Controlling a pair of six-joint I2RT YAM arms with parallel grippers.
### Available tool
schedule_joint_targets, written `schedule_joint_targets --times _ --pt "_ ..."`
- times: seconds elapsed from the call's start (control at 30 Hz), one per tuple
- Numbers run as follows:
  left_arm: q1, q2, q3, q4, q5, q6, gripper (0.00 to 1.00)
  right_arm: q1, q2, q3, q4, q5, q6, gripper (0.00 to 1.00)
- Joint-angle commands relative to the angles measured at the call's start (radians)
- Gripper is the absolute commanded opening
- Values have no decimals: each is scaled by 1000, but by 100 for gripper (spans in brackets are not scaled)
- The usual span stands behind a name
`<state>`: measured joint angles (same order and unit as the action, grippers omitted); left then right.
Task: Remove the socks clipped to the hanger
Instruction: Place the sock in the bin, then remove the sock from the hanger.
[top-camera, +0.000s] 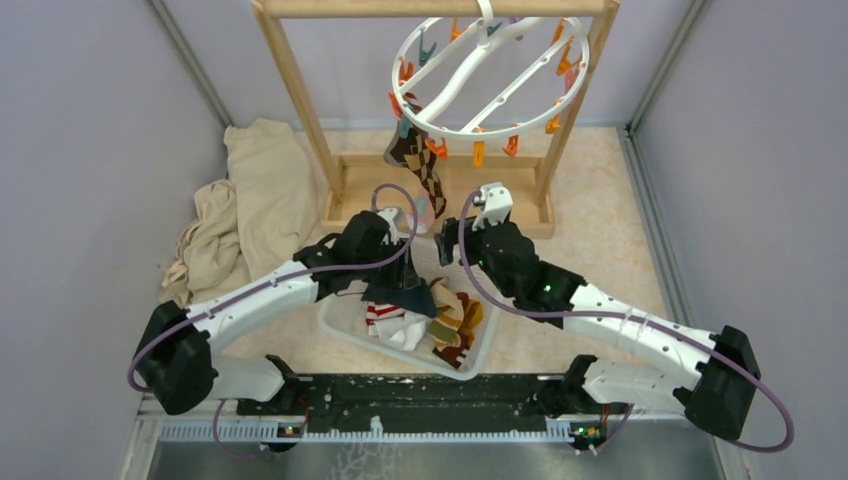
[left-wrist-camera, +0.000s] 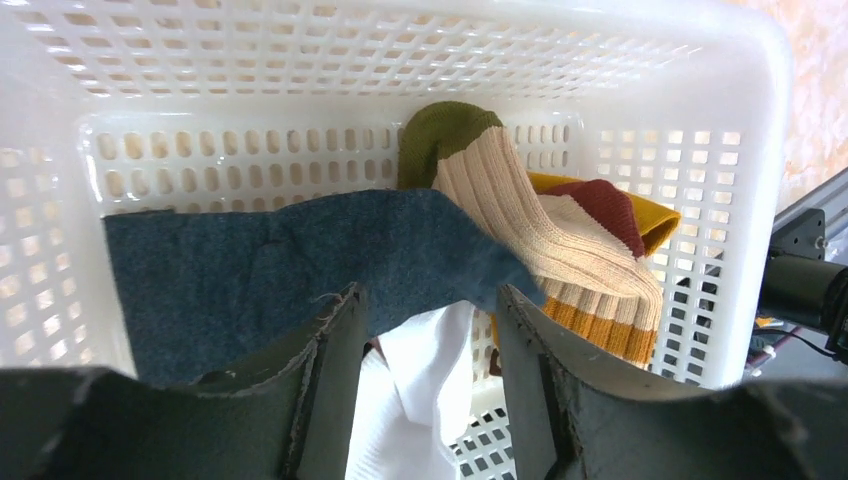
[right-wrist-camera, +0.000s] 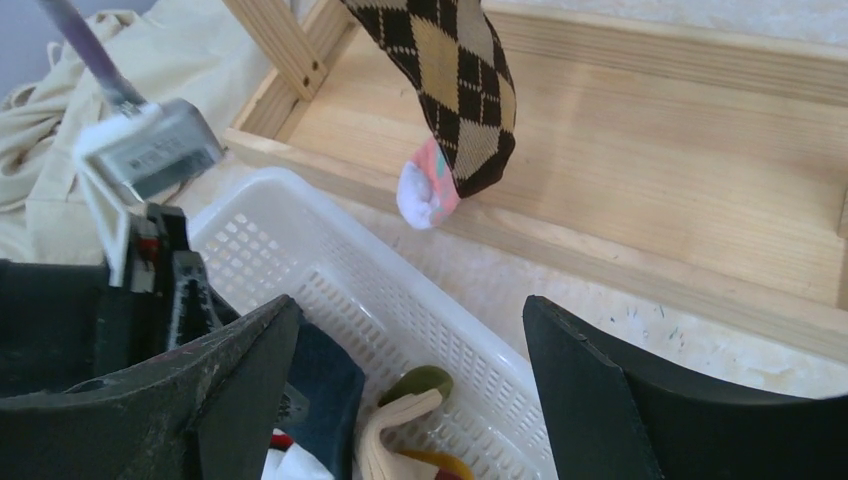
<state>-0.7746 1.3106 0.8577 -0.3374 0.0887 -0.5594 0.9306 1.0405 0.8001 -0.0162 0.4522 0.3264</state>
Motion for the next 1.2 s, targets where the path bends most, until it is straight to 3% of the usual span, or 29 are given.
schedule_joint_targets --times 0.0,0.43,0.53,0.57,0.6,0.87,1.17 --pt "-2 -52 57 -82 -70 65 57 -7 35 55 -6 -24 30 83" --pt "11 -244 46 -85 -102 141 73 -4 49 -100 185 -28 57 77" --pt "13 -272 25 -64 -101 151 81 4 82 -105 193 -25 60 76" --pt "14 -275 27 -62 -95 157 94 9 88 -108 200 -22 59 76" --pt "15 -276 31 -63 -94 158 98 15 92 -114 212 -19 56 76" --pt "15 -324 -3 5 86 63 99 43 141 -164 293 -15 14 81" --pt "15 -418 -9 -33 12 45 99 41 278 -5 223 18 -54 89"
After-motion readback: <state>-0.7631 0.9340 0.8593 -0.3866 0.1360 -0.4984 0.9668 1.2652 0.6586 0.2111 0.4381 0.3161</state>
